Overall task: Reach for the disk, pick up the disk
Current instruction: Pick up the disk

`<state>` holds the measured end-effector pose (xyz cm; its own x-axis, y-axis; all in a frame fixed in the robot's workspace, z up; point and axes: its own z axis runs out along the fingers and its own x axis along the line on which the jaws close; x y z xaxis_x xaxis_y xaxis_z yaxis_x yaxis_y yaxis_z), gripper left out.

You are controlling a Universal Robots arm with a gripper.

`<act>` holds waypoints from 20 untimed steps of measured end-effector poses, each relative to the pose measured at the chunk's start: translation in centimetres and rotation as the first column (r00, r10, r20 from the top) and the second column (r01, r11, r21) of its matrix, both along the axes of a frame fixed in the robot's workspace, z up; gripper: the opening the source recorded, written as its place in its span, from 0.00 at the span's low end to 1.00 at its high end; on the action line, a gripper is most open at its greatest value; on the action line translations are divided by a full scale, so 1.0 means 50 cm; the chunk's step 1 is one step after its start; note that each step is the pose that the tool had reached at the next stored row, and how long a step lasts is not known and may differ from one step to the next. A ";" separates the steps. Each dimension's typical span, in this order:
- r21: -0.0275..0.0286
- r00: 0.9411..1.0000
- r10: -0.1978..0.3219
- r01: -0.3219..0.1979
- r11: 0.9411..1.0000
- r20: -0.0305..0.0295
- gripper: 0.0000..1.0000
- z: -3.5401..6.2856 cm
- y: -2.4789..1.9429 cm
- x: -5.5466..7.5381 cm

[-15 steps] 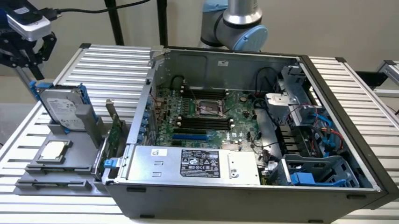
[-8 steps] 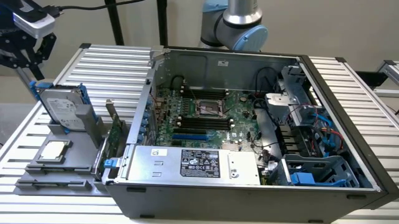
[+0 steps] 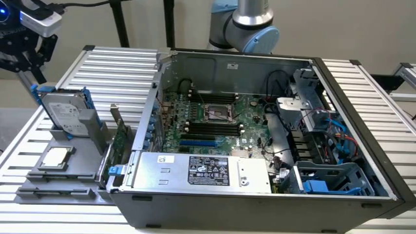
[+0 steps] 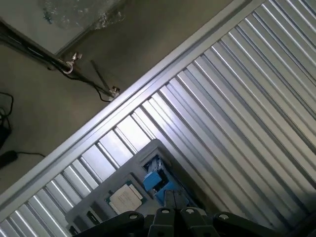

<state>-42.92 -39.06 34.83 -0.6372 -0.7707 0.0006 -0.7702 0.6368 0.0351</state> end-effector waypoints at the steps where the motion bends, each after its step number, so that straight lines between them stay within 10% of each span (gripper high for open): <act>1: 0.000 1.000 0.018 -0.018 1.000 0.000 0.11 0.000 0.0000 0.000; 11: 0.000 0.980 0.198 -0.198 0.980 0.005 0.11 0.000 0.0000 0.000; 20: -0.002 0.935 0.355 -0.355 0.935 0.008 0.11 0.000 0.0000 0.000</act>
